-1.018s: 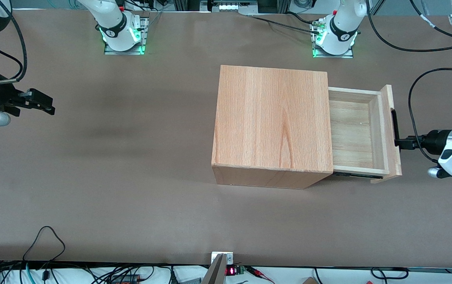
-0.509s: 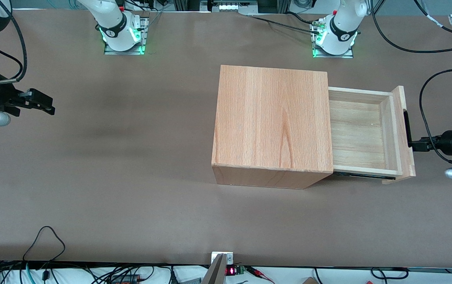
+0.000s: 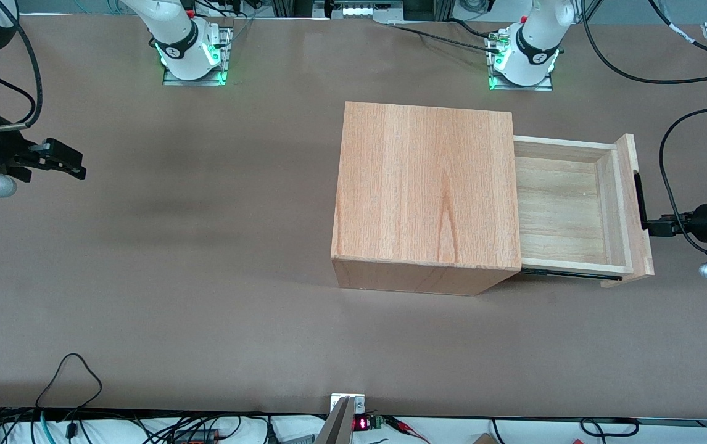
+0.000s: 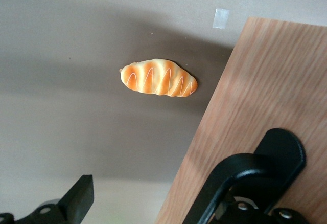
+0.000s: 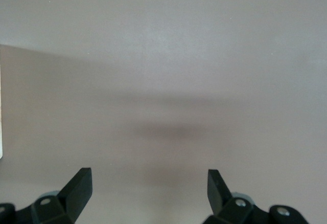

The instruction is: Open top drawer with left arm

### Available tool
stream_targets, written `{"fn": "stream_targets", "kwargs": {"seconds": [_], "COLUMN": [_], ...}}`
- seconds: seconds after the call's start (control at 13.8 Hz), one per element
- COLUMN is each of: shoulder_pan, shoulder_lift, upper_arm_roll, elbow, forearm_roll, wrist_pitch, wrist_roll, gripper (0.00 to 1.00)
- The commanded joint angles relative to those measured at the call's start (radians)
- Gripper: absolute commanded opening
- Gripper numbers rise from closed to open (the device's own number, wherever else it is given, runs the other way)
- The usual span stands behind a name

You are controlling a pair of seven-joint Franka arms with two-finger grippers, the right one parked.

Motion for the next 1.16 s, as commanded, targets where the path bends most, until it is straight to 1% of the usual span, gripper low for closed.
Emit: {"fn": "stream_targets", "kwargs": {"seconds": [0.0,0.65,0.87,1.09], "shoulder_pan": [0.019,0.033,0.031,0.031], "shoulder_lift": [0.048,0.050,0.048,0.042], "upper_arm_roll": [0.001,0.000,-0.003,-0.008], "elbow": [0.075,0.077,0.077,0.078], "forearm_roll": [0.017,0.011,0.011,0.009], "wrist_pitch": [0.055,0.058,0.058,0.057], "wrist_roll": [0.015,0.031,0.088,0.097], "gripper": [1.00,1.00,1.00,1.00]}}
